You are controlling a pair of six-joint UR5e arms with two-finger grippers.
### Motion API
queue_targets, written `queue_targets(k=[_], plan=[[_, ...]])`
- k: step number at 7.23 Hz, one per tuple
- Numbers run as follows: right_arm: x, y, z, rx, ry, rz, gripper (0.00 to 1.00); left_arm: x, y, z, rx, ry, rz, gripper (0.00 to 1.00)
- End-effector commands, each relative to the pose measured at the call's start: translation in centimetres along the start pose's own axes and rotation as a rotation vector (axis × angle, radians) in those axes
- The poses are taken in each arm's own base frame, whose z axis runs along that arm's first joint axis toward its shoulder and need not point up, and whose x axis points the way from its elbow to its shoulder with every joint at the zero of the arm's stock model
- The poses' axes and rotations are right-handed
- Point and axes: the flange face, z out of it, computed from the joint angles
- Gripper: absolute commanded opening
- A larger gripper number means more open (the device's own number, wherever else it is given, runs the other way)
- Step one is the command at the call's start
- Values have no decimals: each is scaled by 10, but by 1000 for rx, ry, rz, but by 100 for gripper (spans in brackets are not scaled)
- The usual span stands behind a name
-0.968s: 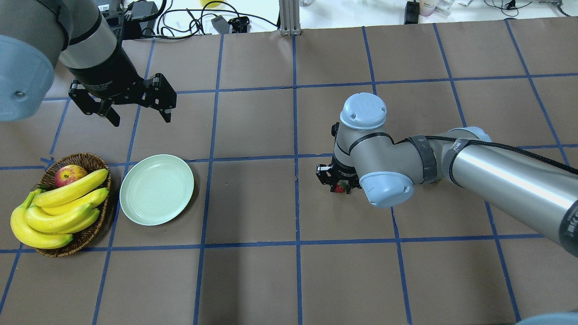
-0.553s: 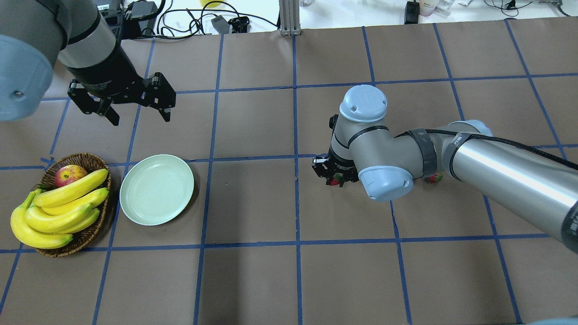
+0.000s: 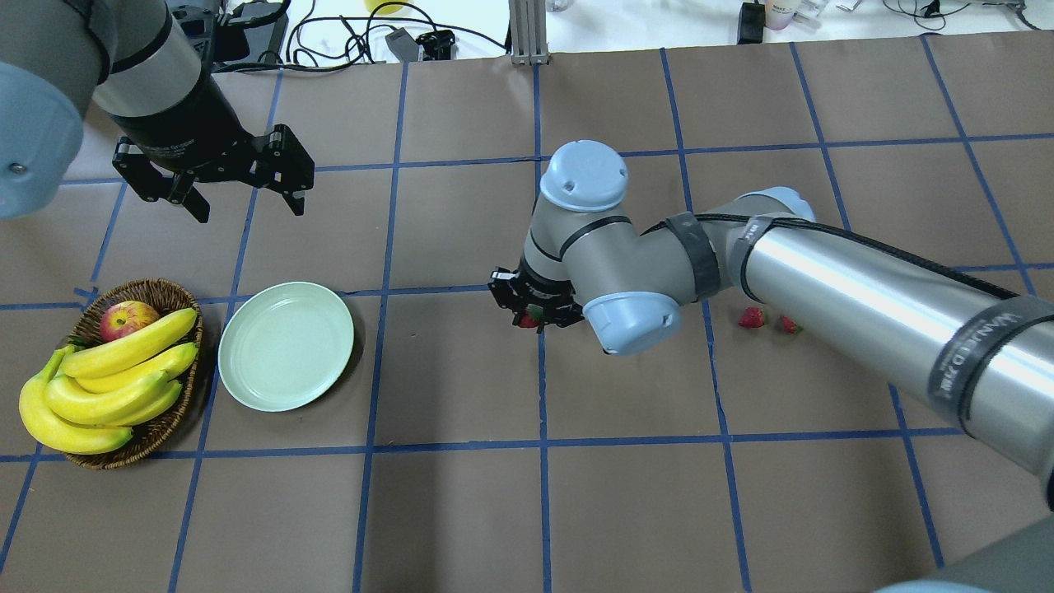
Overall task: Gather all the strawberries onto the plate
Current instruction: 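Carry the strawberry toward the plate and release it on the table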
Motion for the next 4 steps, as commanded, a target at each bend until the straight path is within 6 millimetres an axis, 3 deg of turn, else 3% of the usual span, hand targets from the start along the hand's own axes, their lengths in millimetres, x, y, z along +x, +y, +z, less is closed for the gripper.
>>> queue_targets(k=[1, 2, 3, 4], plan=[[-43, 8, 24, 6, 14, -11, 13, 0, 1, 1, -6, -2, 0, 100], [-42, 8, 25, 3, 21, -10, 55, -1, 3, 5, -20, -16, 1, 100], [-41, 9, 25, -6, 30, 11, 65, -7, 2, 6, -19, -78, 2, 100], [-40, 11, 21, -11, 38, 14, 100, -9, 2, 7, -19, -99, 5, 100]])
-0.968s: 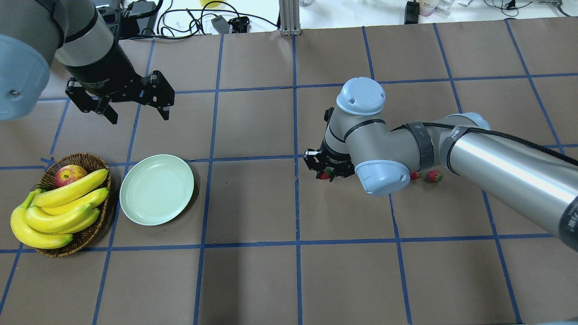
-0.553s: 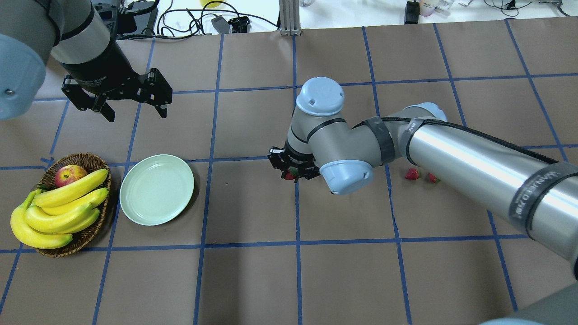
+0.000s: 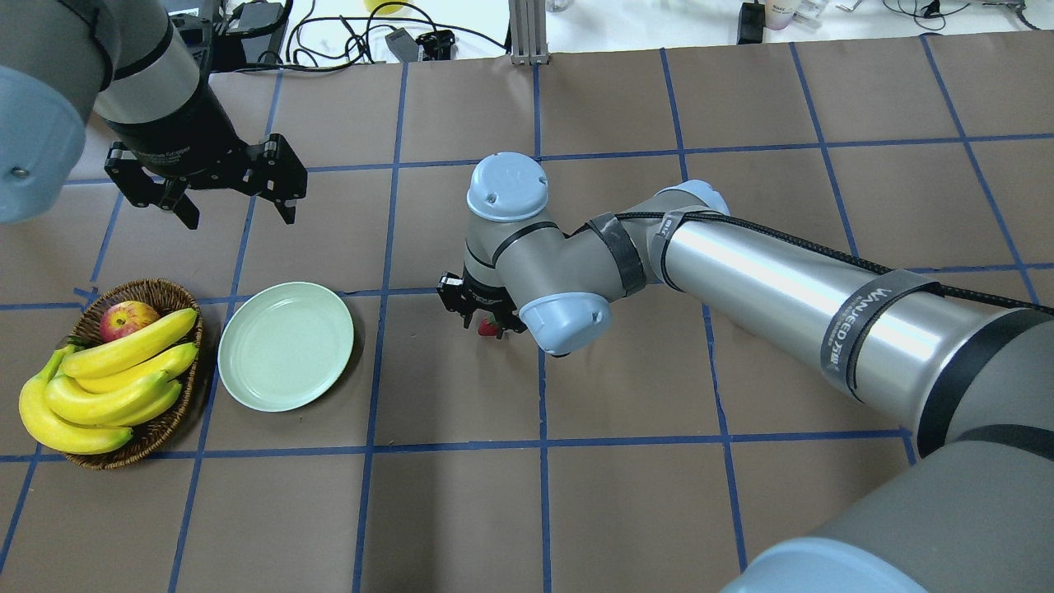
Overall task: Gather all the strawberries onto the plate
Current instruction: 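Carry the strawberry toward the plate and release it on the table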
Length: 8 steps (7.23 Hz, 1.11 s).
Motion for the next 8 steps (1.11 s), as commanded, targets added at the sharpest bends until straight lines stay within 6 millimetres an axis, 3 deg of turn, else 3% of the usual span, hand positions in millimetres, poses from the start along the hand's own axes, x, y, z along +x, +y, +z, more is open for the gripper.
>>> queue_targets(k=[1, 2, 3, 4, 6, 8], plan=[[2, 4, -19, -2, 9, 6, 100, -2, -1, 2, -3, -39, 3, 100], [24, -10, -48, 38, 72, -18, 100, -2, -2, 3, -2, -29, 2, 100], [59, -34, -78, 52, 102, -33, 100, -2, -2, 4, -4, -32, 2, 100], [100, -57, -95, 53, 102, -55, 96, -2, -3, 5, -4, -30, 3, 100], [189, -83, -116, 52, 100, -210, 92, -2, -4, 6, -3, -35, 2, 100], [271, -108, -107, 39, 151, -308, 90, -2, -4, 5, -2, -33, 2, 100]])
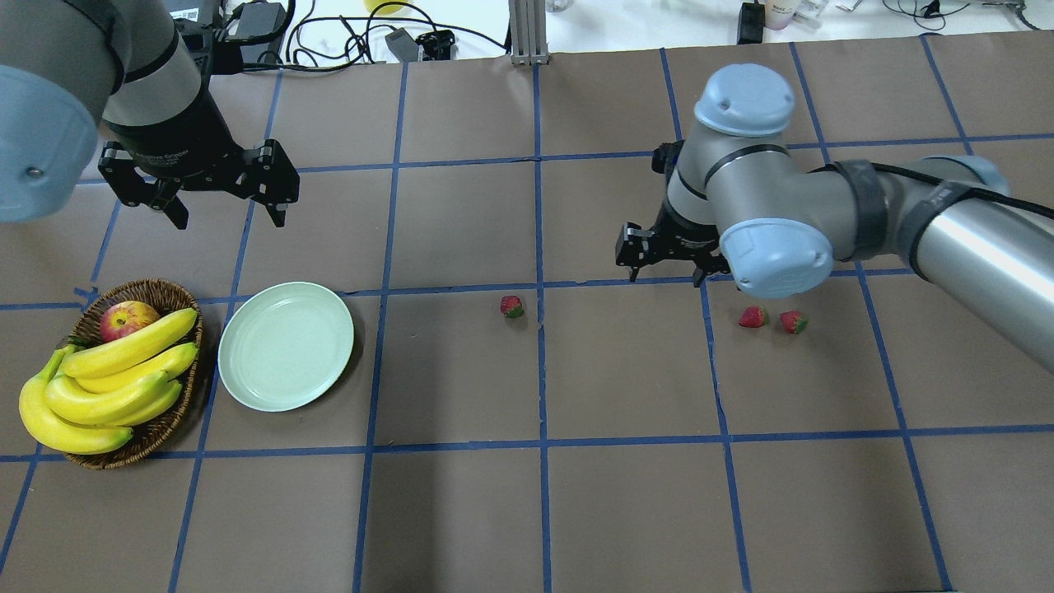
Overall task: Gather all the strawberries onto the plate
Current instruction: 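Move the right gripper to the strawberry pair and grasp one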
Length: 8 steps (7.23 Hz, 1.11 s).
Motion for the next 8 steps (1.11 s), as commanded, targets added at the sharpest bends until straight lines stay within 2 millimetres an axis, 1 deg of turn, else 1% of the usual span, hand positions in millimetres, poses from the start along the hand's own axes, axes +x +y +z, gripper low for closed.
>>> queue_targets(k=[1, 2, 3, 4, 5, 6, 7, 8], plan=[[71, 8, 25, 13, 110, -109, 89, 1, 0, 2, -3, 0, 2, 100], [74, 13, 37, 26, 115, -108, 89, 1, 1, 1, -2, -2, 2, 100], [76, 14, 42, 25, 116, -105, 89, 1, 1, 1, 0, -2, -1, 100], [76, 14, 42, 23, 118, -105, 88, 1, 1, 0, 1, -2, 0, 100], [77, 12, 49, 12, 120, -104, 87, 1, 1, 1, 0, -2, 0, 100], [81, 9, 62, -6, 142, -99, 86, 1, 0, 1, 1, -3, 3, 100], [82, 8, 64, -4, 145, -97, 85, 1, 0, 1, 0, -2, 3, 100], [83, 10, 71, -22, 148, -88, 82, 0, 0, -2, 7, 0, 2, 100]])
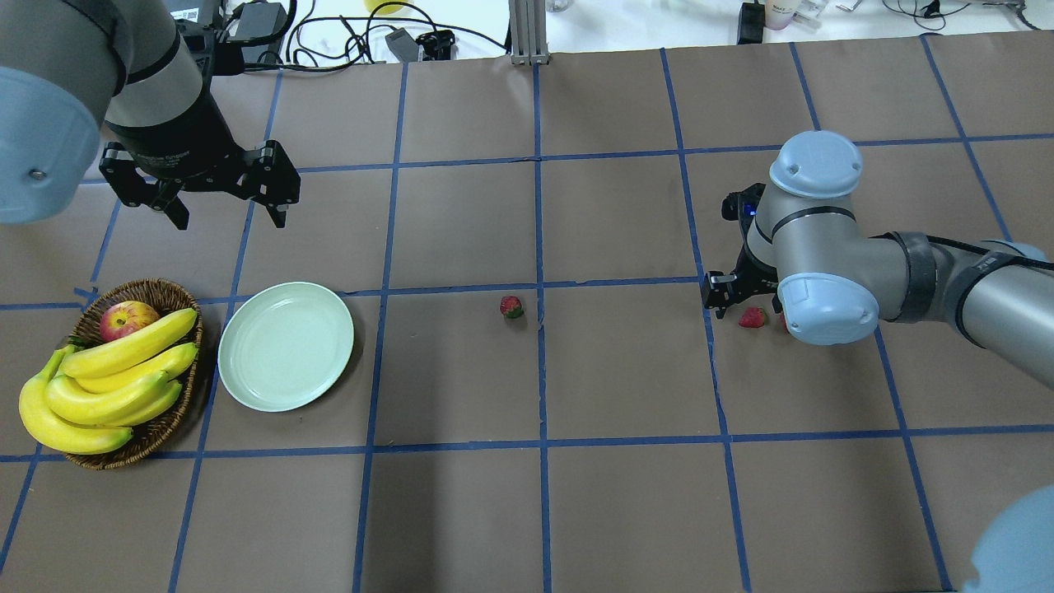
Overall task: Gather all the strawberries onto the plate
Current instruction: 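Move the right gripper to the strawberry pair and grasp one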
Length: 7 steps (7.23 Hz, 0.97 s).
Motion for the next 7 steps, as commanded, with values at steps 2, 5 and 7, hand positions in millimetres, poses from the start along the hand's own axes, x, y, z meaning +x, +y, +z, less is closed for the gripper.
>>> queue_targets(k=[2, 5, 7], plan=[[-1, 3, 16, -36, 1, 10, 63, 0, -1, -1, 3, 2, -2, 100], [0, 2, 10, -30, 1, 11, 22, 0, -1, 0, 5, 2, 0, 100], [-7, -11, -21, -17, -11, 106, 24, 0, -1, 0, 7, 2, -1, 100]])
